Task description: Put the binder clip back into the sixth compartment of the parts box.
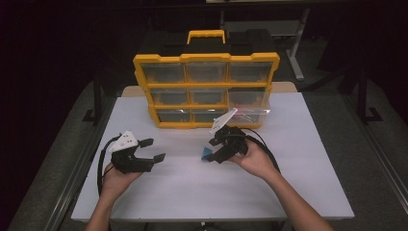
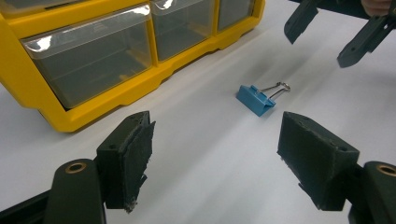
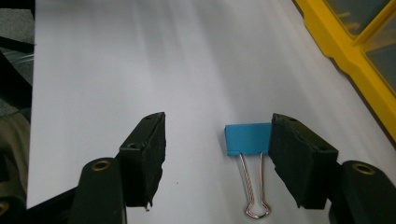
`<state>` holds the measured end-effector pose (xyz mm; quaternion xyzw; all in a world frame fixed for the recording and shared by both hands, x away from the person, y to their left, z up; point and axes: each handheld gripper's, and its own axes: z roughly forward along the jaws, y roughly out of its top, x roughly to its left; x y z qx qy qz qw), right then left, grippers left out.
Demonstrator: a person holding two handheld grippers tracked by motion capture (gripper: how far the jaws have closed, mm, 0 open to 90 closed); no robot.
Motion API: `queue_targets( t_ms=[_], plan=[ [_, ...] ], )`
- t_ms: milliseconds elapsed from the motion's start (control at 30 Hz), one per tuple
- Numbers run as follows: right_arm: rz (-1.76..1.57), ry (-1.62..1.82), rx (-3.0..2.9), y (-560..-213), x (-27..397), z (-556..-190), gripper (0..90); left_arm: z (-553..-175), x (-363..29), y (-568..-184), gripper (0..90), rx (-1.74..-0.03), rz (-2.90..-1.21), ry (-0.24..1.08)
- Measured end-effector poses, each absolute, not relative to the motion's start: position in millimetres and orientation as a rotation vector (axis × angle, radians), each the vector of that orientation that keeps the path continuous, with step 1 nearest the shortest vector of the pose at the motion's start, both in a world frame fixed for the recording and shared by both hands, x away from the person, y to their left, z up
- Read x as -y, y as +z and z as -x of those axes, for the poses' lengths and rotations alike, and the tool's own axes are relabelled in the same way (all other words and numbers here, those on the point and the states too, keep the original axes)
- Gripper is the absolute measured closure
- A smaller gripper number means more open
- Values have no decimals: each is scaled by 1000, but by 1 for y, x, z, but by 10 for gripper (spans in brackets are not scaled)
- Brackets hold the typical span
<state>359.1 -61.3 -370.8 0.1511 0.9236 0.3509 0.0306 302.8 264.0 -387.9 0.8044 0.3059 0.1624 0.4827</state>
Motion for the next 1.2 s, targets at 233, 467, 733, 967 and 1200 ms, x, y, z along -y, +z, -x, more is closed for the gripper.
queue_targets(
  t_ms=[233,467,733,967,1200],
  plan=[
    [-510,1064,-2861,-384,59,-361,355,-303,-264,-388,261,-741,-1961,398],
    [-536,1024,-2870,-398,55,-364,343,-303,-265,-388,261,-742,-1966,398],
    [-562,1009,-2862,-407,52,-370,327,-303,-265,-388,261,-742,-1964,398],
    [-559,991,-2852,-415,49,-373,325,-303,-265,-388,261,-742,-1966,397],
    [-570,983,-2849,-421,47,-379,322,-303,-265,-388,261,-742,-1966,397]
  ],
)
